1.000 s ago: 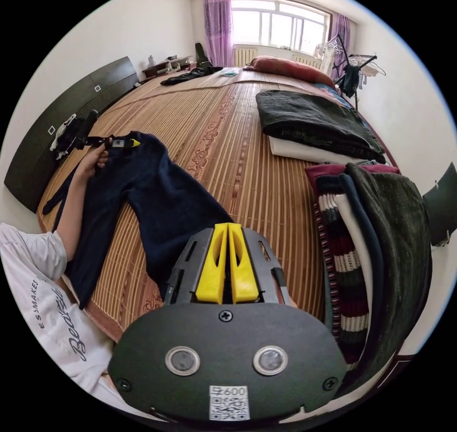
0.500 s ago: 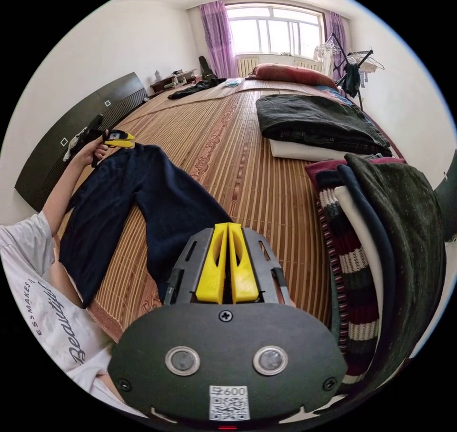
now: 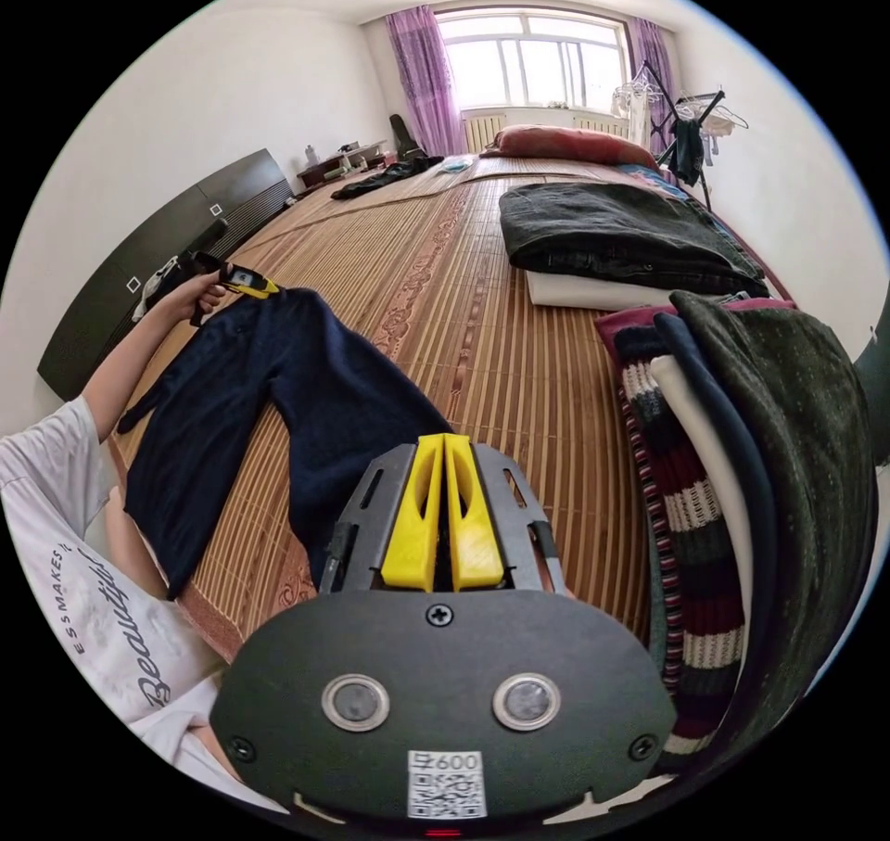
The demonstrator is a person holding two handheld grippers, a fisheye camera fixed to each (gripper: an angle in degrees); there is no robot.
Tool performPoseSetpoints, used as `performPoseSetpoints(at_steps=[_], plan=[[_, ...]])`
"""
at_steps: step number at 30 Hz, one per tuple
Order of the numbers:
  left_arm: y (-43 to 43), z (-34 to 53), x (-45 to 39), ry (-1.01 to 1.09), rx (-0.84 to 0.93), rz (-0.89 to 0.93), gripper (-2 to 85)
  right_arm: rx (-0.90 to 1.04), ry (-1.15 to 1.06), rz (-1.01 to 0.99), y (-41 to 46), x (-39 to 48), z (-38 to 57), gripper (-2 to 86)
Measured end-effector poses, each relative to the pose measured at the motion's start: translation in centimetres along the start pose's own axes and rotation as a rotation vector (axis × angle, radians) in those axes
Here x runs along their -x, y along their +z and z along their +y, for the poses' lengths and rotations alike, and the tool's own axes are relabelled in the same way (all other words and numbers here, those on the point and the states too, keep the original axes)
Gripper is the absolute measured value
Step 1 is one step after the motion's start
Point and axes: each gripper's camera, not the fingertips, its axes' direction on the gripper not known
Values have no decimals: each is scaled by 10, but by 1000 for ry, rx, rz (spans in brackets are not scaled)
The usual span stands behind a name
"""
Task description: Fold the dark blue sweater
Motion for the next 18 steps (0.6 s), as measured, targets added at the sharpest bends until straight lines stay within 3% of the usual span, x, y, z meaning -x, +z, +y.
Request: performPoseSetpoints(at_steps=[8,10,15,18], plan=[[-10,10,35,-107,-73,-12,88,-5,16,-28,12,-15,-1,-9],[-9,8,28,-8,-68,-144,55,-5,18,-31,14,-17,-1,-8],[-7,6,1,73,-121,-381,77,-5,26,-44,20,-24,-2,-9],[-11,10,2,43,-180,-337,106,-9,35,-58,23,-28,-2,-9]])
